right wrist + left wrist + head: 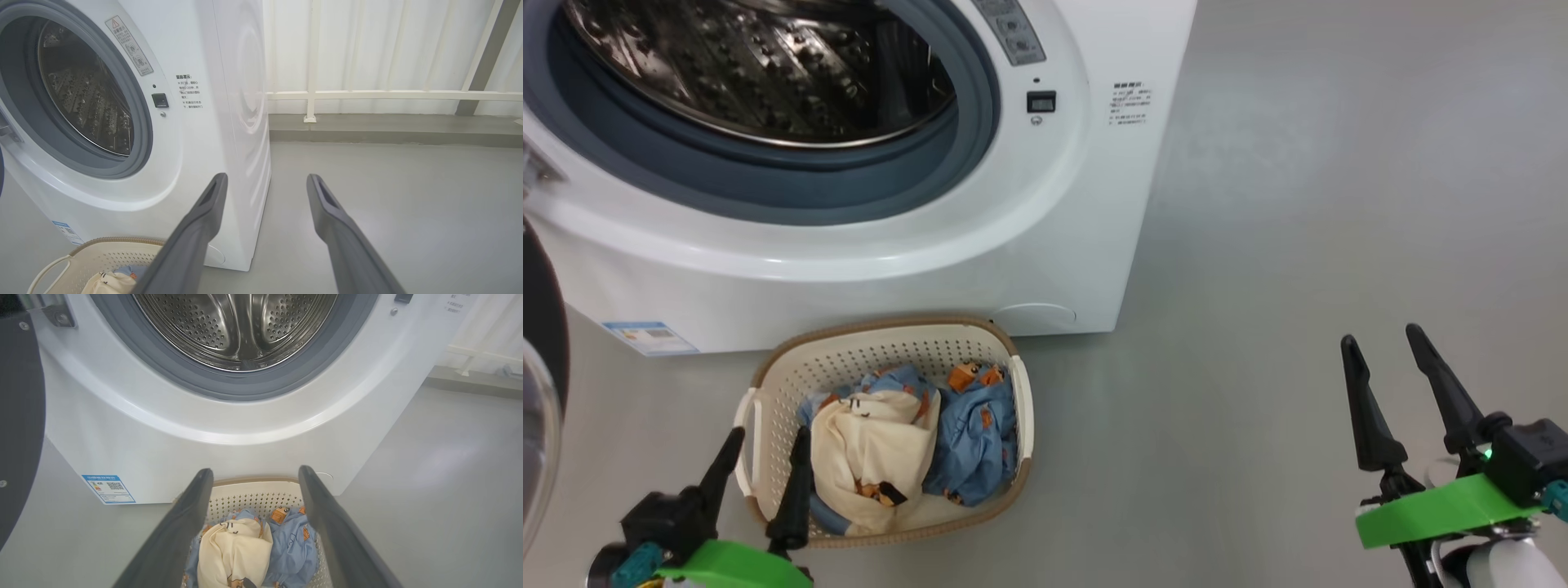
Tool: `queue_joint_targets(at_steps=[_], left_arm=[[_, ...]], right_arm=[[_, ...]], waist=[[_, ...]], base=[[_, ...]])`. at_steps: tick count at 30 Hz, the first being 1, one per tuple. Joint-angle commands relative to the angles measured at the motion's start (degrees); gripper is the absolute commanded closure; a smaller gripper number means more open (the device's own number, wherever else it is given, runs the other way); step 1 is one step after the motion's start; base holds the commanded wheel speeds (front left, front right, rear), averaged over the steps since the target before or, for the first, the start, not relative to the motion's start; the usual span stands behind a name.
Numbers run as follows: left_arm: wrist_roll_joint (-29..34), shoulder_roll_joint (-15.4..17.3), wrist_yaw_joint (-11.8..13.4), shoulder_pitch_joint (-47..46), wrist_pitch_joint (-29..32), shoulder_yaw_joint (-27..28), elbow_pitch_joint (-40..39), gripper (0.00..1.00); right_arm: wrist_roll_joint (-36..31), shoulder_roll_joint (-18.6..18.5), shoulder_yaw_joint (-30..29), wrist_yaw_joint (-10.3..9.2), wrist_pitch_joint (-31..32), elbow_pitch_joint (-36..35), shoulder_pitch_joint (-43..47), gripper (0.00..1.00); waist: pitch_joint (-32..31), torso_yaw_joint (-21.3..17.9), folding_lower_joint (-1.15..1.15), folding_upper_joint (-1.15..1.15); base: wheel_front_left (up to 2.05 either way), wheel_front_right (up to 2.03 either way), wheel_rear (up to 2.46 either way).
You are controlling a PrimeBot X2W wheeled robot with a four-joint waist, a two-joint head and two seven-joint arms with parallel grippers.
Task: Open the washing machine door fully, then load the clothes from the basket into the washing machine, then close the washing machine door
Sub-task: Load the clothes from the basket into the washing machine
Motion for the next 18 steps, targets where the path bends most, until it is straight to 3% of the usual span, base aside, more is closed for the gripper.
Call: queue_joint_targets(at_steps=[1, 18], left_arm=[[0.20, 0.96, 0.03, -3.19, -0.36, 1.47, 0.54, 0.00], [0.46, 1.71, 0.03, -16.25, -0.36, -3.68, 15.72, 0.00]], right_arm=[[-0.41, -0.10, 1.34, 0.41, -0.70, -1.87, -2.39, 0.00], [-1.65, 3.21, 2.02, 0.41, -0.70, -3.03, -8.89, 0.00]], waist=[[2.76, -0.31, 0.00, 0.00], [15.27, -2.30, 0.00, 0.00]], base=[[0.00, 0.00, 0.00], [0.00, 0.00, 0.00]])
